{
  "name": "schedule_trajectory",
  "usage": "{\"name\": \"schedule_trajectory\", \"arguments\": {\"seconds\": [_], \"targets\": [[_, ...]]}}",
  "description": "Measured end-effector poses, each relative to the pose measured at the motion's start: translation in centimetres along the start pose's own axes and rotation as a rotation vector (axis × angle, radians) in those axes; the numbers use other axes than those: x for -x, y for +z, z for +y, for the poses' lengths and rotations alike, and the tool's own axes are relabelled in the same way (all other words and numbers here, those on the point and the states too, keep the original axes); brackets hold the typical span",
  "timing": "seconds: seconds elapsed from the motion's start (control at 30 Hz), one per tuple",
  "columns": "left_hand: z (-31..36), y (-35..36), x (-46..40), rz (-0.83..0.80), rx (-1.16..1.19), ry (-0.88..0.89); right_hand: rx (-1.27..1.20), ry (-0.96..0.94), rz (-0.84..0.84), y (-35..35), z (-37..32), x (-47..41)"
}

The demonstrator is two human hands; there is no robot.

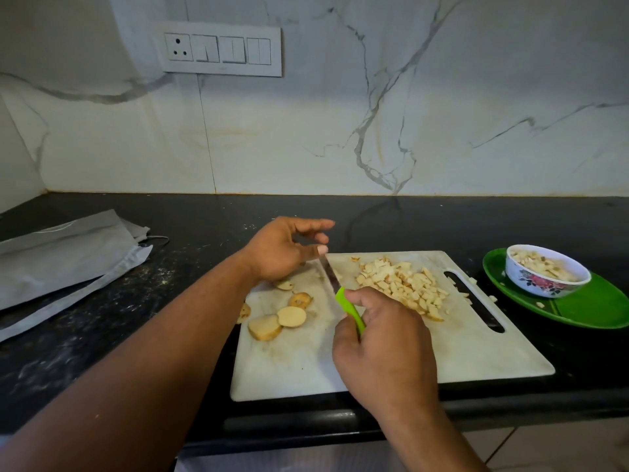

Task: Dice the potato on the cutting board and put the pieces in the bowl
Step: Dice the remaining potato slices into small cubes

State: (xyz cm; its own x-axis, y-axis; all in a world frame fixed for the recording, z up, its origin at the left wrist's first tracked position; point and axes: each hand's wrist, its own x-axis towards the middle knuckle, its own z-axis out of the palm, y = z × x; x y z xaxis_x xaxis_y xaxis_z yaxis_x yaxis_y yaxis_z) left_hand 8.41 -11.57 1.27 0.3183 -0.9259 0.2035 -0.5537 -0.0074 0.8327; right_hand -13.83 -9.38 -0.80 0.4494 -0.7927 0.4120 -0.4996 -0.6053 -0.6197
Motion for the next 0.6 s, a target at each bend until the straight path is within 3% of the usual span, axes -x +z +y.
{"name": "schedule_trajectory", "arguments": {"seconds": [0.07, 0.3, 0.43, 0.6], "targets": [[0.0, -0.4, 0.0, 0.032, 0.049, 0.013, 0.072, -0.018, -0.031, -0.2, -0.4, 0.1], [0.5, -2.2, 0.3, -0.001, -0.245, -0.015, 0.35, -0.059, -0.028, -1.4, -0.5, 0.1], [2.1, -4.3, 1.2, -0.202, -0.384, -0.043, 0.369, -0.003, 0.027, -2.7, 0.6, 0.8], [3.4, -4.1, 1.9, -0.436, -0.528, -0.046, 0.307, -0.095, -0.034, -1.9, -0.6, 1.0]]}}
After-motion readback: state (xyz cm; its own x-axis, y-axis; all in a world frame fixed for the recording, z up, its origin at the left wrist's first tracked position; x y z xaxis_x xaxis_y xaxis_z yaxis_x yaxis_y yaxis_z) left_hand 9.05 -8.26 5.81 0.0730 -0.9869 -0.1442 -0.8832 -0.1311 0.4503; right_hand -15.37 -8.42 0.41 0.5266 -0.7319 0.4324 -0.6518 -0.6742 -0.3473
